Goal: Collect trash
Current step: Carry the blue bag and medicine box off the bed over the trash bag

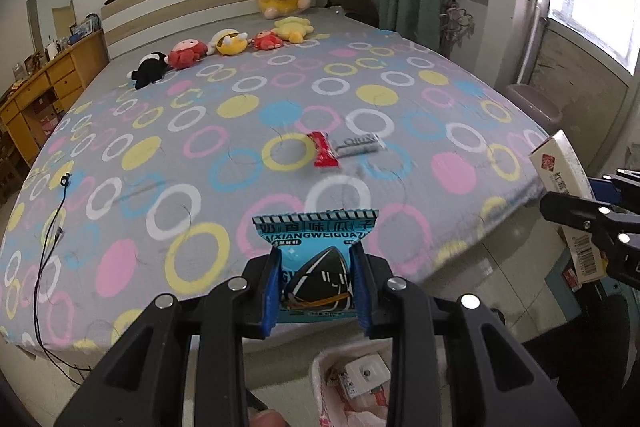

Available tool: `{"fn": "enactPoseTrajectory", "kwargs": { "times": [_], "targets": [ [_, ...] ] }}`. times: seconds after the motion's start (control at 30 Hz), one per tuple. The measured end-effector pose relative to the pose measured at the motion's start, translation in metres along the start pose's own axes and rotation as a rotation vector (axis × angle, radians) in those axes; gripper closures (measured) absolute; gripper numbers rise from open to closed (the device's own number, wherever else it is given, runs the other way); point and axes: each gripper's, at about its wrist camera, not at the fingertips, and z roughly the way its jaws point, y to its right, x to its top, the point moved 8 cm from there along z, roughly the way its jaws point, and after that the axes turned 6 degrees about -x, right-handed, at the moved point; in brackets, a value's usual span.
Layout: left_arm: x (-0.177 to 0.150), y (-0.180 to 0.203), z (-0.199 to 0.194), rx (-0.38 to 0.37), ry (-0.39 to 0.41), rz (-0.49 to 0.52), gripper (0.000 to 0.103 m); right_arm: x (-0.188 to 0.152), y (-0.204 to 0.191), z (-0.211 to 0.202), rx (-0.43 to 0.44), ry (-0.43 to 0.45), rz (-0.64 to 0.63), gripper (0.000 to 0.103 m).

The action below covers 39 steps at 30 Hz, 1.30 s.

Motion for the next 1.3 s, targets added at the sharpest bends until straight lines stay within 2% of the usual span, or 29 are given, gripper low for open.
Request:
{"fn": "enactPoseTrajectory", "kwargs": {
  "times": [0.1, 0.3, 0.7, 1.03, 1.3],
  "targets": [
    [-0.02, 0.008, -0.002, -0.022, -0.018, -0.009, 0.073, -0.022, -0.008, 0.004, -0.017, -0.035, -0.036, 0.071],
    [-0.058, 0.024, 0.001, -0.035, -0.042, 0.02, 0.073, -0.067, -0.017, 0.019, 0.002, -0.093, -0.034, 0.071],
    [-0.149, 0.044, 0.042, -0.05, -0.177, 0.061, 0.073, -0.153, -0.037, 0.067, -0.015, -0.216, -0.056, 0.071],
    [-0.218, 0.042, 0.09, -0.05, -0.326, 0.041, 0.073, -0.189, -0.048, 0.107, -0.004, -0.297, -0.063, 0.071],
    [-0.238, 0.05, 0.114, -0.063, -0.366, 0.079, 0.073, -0.217, -0.056, 0.142, 0.024, -0.379, -0.054, 0.071]
  ]
}}
